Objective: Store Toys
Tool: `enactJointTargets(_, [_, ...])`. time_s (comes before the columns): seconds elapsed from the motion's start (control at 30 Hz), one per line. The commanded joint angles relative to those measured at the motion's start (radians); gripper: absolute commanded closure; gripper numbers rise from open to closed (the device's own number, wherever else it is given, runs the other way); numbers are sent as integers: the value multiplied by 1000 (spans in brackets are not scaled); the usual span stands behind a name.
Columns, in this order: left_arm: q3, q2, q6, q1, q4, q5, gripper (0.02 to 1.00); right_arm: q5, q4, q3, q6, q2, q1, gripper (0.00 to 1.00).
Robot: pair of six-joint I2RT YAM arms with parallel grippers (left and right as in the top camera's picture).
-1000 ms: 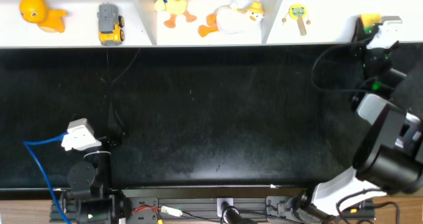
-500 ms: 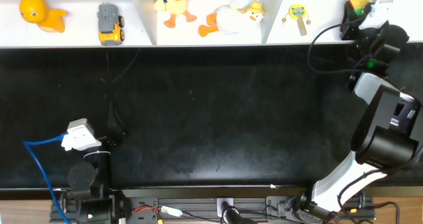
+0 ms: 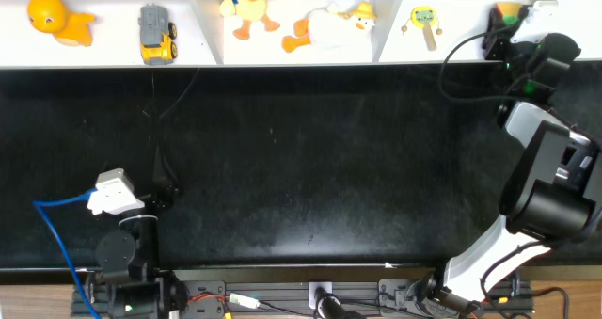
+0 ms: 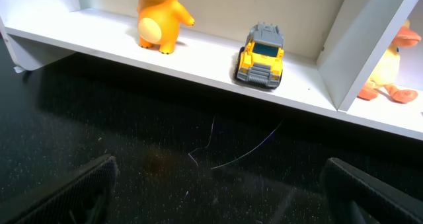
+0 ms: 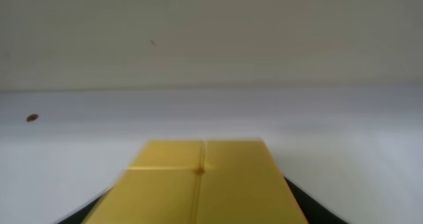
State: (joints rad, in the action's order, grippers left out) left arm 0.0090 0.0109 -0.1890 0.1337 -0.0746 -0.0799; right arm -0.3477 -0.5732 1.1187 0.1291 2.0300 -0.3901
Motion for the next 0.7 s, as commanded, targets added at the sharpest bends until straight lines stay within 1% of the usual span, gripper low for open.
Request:
enactJointTargets(0.03, [-1,-9,-18,8,-2,-8,20,10,75,3,-2,-27,5,3])
enactJointTargets(0.2, [-1,-9,-18,8,-2,-8,20,113,268,3,-2,-142,5,7])
enactJointTargets(0.37, [-1,-9,-18,8,-2,-9,20,121,510,3,23,-325,8,5])
enactJointTargets(0.7, [-1,-9,-18,8,-2,-9,23,119,1030,2,182,-713,23,3])
